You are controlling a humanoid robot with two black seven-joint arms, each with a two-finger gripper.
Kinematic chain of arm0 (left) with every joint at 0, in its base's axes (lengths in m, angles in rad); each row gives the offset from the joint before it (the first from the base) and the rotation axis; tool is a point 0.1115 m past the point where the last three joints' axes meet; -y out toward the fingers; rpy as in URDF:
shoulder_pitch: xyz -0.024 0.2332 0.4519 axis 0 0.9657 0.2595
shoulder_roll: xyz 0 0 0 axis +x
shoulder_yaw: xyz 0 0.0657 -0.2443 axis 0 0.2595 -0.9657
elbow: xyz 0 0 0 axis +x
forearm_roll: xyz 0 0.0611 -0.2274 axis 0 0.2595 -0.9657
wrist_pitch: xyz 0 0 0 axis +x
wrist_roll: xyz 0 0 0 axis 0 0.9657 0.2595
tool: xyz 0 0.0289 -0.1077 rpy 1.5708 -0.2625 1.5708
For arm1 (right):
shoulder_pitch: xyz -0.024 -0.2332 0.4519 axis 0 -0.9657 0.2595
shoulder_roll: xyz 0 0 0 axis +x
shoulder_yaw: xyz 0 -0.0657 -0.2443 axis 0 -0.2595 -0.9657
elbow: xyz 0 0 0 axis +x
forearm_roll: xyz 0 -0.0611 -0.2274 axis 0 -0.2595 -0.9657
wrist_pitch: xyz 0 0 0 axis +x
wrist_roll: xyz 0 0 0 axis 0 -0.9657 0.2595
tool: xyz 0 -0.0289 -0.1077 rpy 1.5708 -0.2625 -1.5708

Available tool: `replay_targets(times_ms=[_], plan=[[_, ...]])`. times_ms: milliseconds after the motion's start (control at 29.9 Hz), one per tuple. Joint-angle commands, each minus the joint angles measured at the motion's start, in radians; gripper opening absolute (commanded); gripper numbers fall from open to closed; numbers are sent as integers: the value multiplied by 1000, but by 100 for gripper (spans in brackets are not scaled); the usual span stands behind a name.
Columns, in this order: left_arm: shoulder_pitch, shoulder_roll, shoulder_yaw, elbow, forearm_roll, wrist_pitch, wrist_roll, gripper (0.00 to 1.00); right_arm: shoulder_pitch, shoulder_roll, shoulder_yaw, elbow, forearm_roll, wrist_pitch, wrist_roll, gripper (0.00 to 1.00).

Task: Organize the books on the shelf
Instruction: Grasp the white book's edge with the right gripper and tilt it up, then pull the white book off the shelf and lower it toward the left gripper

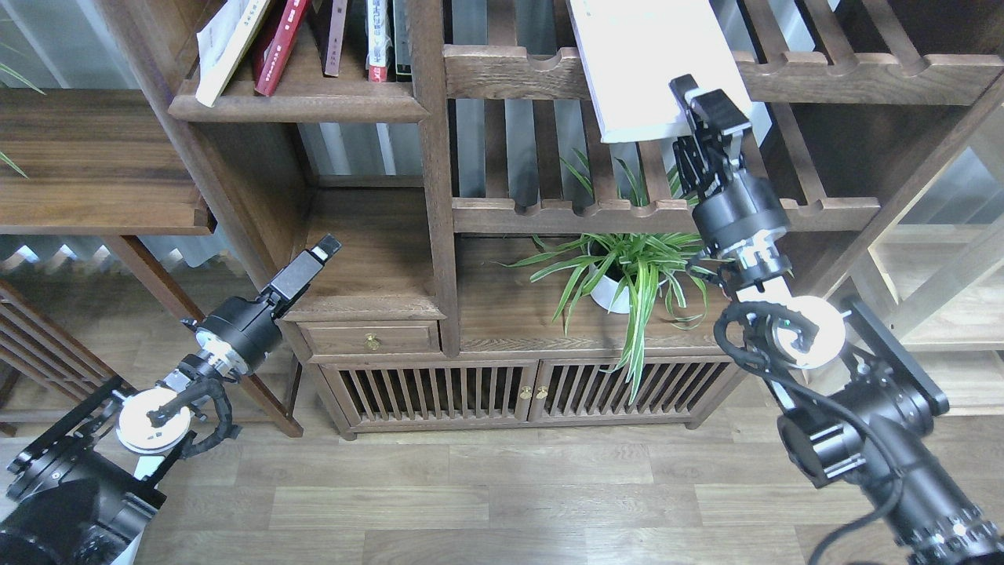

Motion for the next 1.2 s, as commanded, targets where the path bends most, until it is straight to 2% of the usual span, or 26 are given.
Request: replay_targets(times_ms=[0,134,368,535,735,936,1170], plan=[[-4,-5,5,1,0,0,0,98,-70,-33,-11,0,-2,90,-5,5],[-4,-22,14,-2,-2,0,-2,98,-134,-65,-43,0,-5,194,-8,5],[-30,-59,20,-2,-17,0,-2,98,-246,-122,-92,-1,-26,197,-11,4],[-82,-160,12,-10,-18,0,-9,98,-280,-146,-130,0,-29,197,-28,4],[-113,-176,19,-25,-40,0,-8,98,-297,-168,-147,2,-29,197,-28,4],[-85,-119,109,-106,-142,0,0,96,-297,-176,-179,5,-31,197,-29,4],[37,-7,137,-230,-176,0,6,96,-291,-124,-285,5,-69,197,-29,4]])
